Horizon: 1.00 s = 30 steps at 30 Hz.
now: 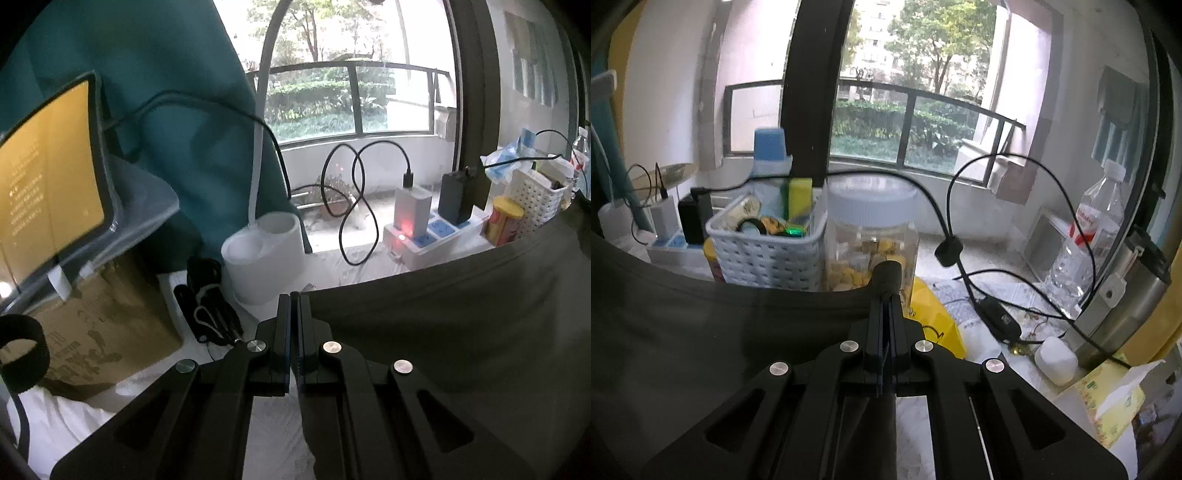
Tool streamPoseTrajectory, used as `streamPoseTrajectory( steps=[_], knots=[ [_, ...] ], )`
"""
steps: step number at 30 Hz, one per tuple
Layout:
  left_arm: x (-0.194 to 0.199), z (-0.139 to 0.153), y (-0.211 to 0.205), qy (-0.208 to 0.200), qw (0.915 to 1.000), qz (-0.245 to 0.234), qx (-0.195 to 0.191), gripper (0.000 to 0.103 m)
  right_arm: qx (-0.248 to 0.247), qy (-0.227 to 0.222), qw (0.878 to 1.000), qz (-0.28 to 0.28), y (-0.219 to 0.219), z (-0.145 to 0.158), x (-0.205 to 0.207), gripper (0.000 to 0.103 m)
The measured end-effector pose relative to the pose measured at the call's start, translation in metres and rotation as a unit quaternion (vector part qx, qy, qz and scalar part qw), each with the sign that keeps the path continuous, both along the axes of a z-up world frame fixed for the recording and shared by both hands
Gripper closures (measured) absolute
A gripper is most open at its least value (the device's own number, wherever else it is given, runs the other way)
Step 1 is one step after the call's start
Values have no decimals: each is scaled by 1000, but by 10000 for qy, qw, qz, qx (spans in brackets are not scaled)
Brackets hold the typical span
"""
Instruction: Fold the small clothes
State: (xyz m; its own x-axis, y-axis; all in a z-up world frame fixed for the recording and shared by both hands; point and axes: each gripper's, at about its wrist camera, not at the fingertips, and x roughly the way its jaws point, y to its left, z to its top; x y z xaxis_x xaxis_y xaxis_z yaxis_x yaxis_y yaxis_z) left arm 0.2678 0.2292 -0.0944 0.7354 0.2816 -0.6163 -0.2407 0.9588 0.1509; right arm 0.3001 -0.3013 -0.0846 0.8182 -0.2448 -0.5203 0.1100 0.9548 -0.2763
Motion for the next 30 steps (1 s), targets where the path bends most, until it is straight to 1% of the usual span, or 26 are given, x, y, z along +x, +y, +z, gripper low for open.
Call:
streamPoseTrajectory(
  steps=[4, 7, 10, 14, 16, 17, 18, 19, 20, 21, 22, 26, 28, 30],
  knots=[
    [2, -7, 1, 64, 10000, 16, -21, 102, 15, 104, 9999, -25, -2, -8, 5, 100],
    [7, -16, 2, 138, 9999, 36, -24, 102, 36, 340, 9994, -71, -6, -19, 14, 100],
    [13, -25, -1, 262, 9996, 54, 127, 102, 32, 515, 9986, -106, -8, -30, 20, 100],
    [17, -38, -3, 412, 9989, 86, 198, 102, 121, 553, 9983, -105, -12, -34, 22, 99],
    [19, -43, -2, 514, 9984, 140, 192, 101, 111, 558, 9983, -113, -13, -34, 20, 97],
    [19, -45, -2, 525, 9983, 162, 178, 101, 109, 583, 9982, -134, -13, -35, 20, 92],
    [19, -46, -2, 541, 9982, 191, 195, 101, 118, 608, 9980, -160, -14, -34, 19, 83],
    [19, -47, -3, 582, 9977, 219, 266, 100, 132, 625, 9978, -195, -15, -34, 18, 77],
    [19, -49, -5, 634, 9971, 223, 361, 99, 173, 627, 9977, -213, -17, -33, 16, 64],
    [19, -50, -6, 678, 9965, 233, 423, 99, 228, 591, 9977, -236, -20, -30, 13, 54],
    [18, -50, -6, 702, 9963, 238, 443, 99, 291, 557, 9977, -265, -23, -28, 11, 52],
    [13, -47, -4, 723, 9951, 403, 534, 96, 368, 511, 9973, -366, -30, -17, 0, 51],
    [7, -43, 0, 662, 9956, 502, 425, 95, 339, 521, 9973, -383, -31, -15, -6, 51],
    [1, -39, 4, 587, 9961, 570, 343, 82, 310, 579, 9971, -375, -31, -14, -15, 51]
  ],
)
